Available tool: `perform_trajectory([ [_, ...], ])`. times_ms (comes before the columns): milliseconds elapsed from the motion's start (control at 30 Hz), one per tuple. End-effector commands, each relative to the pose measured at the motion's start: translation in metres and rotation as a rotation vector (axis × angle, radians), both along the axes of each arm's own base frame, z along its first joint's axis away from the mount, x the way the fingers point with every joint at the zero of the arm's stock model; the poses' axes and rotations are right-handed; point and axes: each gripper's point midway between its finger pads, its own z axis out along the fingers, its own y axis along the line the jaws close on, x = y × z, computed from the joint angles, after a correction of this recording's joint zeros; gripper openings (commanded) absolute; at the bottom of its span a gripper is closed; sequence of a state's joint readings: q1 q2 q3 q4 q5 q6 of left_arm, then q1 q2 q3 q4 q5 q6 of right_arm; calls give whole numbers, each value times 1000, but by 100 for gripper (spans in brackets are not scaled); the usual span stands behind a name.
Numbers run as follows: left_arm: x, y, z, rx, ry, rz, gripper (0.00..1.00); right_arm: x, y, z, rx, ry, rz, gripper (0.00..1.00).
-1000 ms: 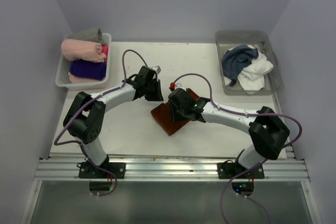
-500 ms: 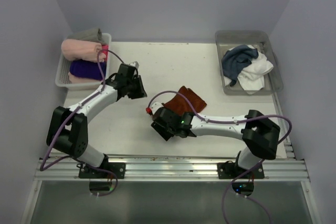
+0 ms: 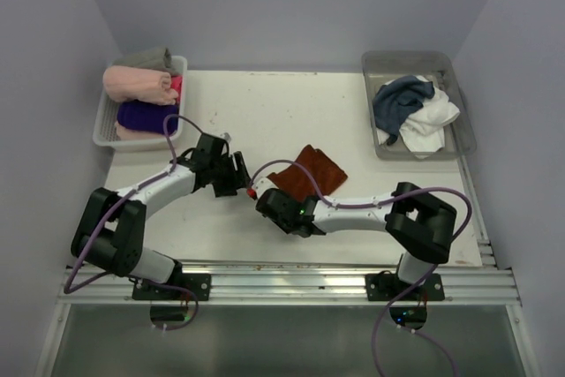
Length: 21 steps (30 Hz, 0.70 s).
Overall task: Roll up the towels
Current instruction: Roll the towel
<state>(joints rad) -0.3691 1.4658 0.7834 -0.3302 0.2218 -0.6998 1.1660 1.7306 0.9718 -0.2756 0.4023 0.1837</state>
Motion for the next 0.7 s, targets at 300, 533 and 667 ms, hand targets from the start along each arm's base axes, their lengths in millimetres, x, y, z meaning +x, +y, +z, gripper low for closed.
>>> perform_trajectory([
  [300,-4,-52,18,-196,-62,-83,87,-9,20,24,268,113,43,0],
  [533,-5,-59,8,-194,-45,-104,85,-4,10,29,362,193,13,0],
  [667,-8,-68,-1,-182,-22,-118,83,-2,6,31,370,202,3,0],
])
